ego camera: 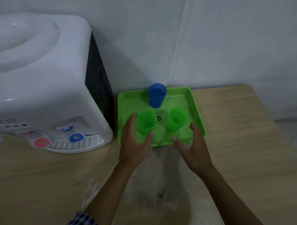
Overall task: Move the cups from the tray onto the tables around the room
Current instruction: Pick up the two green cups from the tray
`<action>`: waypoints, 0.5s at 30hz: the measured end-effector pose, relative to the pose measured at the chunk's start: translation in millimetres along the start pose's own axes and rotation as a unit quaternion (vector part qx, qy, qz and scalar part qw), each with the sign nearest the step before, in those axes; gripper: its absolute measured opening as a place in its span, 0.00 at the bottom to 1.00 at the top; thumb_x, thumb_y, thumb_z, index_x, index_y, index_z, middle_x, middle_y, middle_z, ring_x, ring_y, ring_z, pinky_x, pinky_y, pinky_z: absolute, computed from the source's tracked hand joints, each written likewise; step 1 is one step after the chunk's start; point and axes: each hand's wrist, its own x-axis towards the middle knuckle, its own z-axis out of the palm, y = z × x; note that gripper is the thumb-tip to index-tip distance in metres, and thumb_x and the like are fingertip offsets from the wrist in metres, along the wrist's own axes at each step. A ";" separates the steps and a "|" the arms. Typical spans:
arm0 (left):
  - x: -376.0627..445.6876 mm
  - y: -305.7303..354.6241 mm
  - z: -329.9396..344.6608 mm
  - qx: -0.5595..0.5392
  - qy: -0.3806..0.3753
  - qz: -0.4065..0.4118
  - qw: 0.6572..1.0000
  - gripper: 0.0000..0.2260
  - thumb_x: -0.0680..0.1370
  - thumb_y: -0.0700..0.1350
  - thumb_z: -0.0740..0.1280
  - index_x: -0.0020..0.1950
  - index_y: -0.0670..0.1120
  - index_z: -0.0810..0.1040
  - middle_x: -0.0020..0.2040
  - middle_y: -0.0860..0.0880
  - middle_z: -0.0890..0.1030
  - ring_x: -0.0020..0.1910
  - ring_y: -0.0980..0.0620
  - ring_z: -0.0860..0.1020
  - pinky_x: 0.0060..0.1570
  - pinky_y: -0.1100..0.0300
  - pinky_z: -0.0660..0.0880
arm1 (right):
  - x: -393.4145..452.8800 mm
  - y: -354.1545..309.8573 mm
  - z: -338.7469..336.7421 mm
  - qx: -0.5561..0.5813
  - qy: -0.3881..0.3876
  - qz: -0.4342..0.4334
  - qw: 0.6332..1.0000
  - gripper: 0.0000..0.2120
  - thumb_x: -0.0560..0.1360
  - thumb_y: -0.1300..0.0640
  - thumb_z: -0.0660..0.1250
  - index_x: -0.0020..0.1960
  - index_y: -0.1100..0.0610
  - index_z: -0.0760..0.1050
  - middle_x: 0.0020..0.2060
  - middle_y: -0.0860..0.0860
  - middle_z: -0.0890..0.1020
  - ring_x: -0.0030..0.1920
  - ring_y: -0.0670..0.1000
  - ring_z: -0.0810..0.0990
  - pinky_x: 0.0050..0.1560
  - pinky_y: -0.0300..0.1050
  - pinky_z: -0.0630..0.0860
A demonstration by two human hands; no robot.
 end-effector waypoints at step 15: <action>55.8 -18.9 55.5 -0.077 0.052 -0.024 0.995 0.48 0.64 0.53 0.83 0.78 0.56 0.61 0.65 0.58 0.76 0.68 0.61 0.72 0.68 0.61 0.70 | 98.9 28.0 37.5 0.069 0.034 -0.080 0.994 0.53 0.64 0.45 0.82 0.80 0.57 0.58 0.74 0.50 0.69 0.73 0.42 0.65 0.70 0.24 0.59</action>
